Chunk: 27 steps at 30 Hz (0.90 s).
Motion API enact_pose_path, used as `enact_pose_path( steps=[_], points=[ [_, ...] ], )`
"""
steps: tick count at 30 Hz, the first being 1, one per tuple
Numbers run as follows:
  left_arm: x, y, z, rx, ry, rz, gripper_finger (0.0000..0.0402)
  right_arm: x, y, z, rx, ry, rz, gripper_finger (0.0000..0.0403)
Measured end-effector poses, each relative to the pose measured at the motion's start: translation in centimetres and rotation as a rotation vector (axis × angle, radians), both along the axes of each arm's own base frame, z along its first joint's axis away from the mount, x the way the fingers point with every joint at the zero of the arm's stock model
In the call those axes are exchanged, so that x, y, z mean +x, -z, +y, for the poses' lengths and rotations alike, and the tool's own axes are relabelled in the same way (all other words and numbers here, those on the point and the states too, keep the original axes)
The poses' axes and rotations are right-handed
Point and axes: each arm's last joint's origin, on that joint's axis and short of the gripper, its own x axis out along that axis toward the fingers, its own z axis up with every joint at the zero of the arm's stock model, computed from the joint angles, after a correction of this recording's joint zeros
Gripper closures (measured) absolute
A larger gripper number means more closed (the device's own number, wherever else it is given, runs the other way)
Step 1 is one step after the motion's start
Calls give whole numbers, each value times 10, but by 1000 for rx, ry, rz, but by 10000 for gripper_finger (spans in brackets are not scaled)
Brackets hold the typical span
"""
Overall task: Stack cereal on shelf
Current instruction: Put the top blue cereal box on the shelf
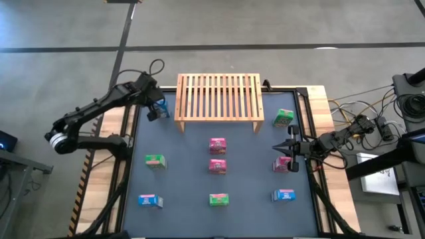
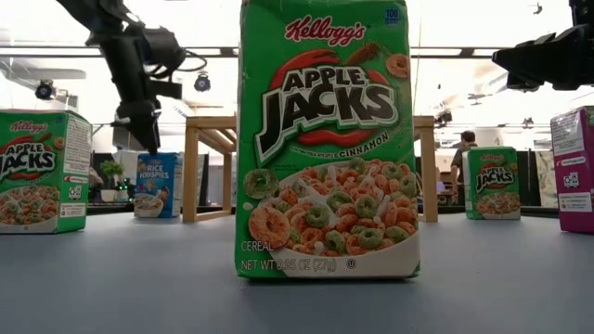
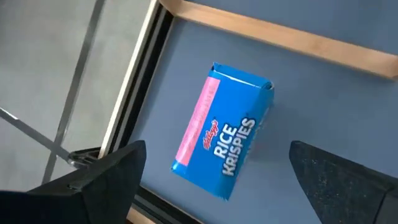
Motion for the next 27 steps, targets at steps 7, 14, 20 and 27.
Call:
enact_pose_path(
  steps=[7, 14, 20, 27],
  points=[
    [8, 16, 10, -51, 17, 57, 23, 0, 0, 0, 0, 0, 0, 394],
    [12, 26, 13, -106, 34, 74, 63, 0, 0, 0, 0, 0, 0, 394],
    [12, 26, 13, -110, 36, 74, 129, 0, 0, 0, 0, 0, 0, 394],
    [11, 25, 13, -104, 35, 70, 197, 0, 0, 0, 0, 0, 0, 394]
  ],
)
